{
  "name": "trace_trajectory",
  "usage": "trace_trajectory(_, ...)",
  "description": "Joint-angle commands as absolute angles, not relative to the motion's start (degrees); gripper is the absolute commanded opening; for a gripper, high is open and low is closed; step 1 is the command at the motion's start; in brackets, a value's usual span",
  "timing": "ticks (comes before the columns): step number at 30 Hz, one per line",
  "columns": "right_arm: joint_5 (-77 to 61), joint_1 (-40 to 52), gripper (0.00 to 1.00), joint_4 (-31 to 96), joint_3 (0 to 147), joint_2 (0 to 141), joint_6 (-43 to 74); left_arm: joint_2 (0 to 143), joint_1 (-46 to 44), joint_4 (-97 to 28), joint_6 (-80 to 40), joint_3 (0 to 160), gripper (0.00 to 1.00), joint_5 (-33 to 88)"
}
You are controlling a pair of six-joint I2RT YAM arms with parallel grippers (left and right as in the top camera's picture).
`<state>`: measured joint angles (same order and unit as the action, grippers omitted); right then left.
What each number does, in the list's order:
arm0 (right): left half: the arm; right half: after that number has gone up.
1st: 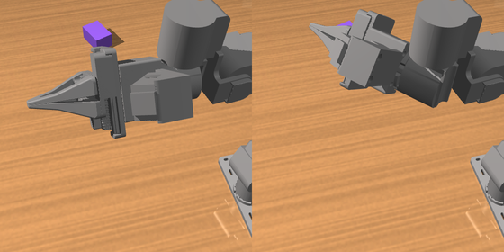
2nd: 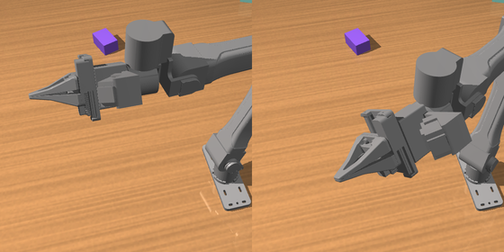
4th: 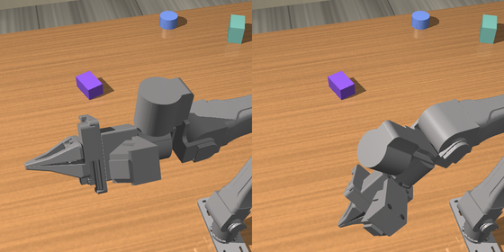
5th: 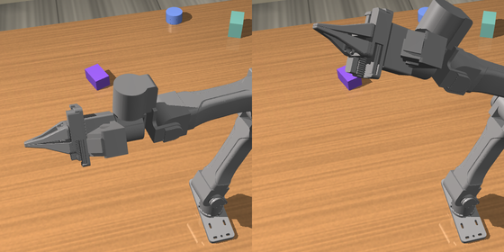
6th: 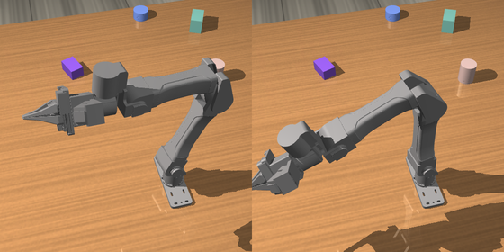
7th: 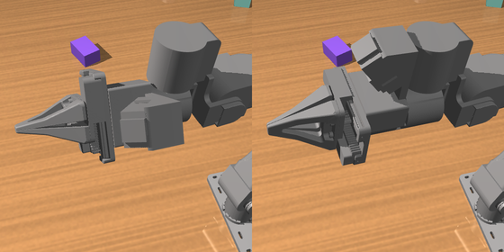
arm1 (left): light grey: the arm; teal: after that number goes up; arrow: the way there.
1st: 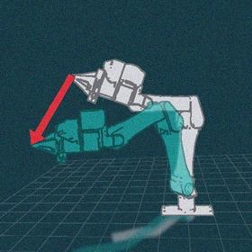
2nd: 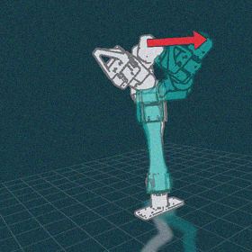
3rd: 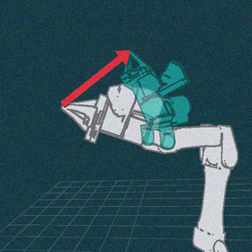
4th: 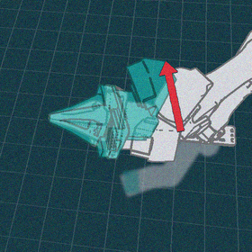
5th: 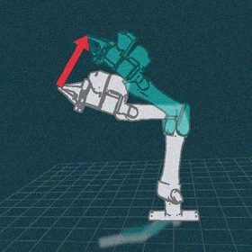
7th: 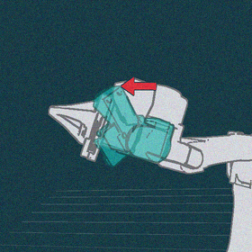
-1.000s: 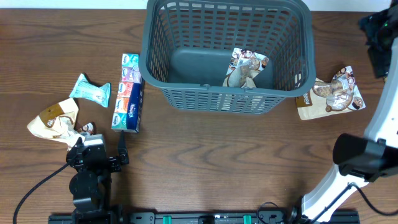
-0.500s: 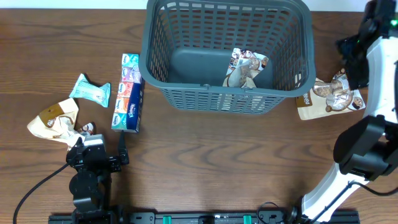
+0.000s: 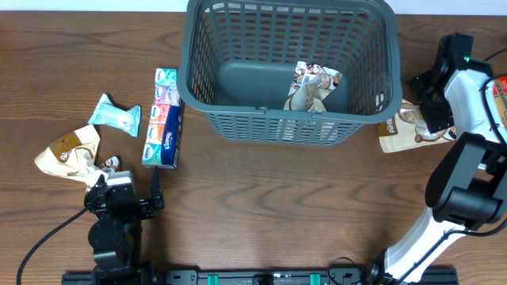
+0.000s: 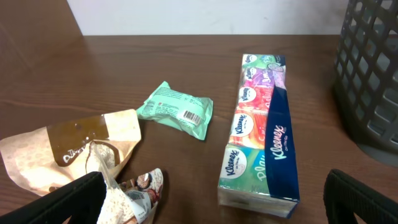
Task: Pack container
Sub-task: 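Move the right gripper back to the remaining mushroom pouch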
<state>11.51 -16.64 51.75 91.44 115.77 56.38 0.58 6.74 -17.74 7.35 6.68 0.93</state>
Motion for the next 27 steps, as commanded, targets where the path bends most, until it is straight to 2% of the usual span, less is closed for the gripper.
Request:
trace_trajectory(1,11.4,-17.5,0.99,49.1,88.0,115.1,55.0,0.2,7.0,-19.0,7.5,5.7,0.99,1.3)
trace_trajectory(14,7.9,-17.6,0.99,39.3,83.0,115.5,59.1,0.2,7.0,-19.0,7.5,5.7,0.99,1.3)
trace_trajectory(27,10.1,-17.6,0.99,39.9,82.9,118.1,59.7,0.2,7.0,-18.9,7.5,5.7,0.99,1.3)
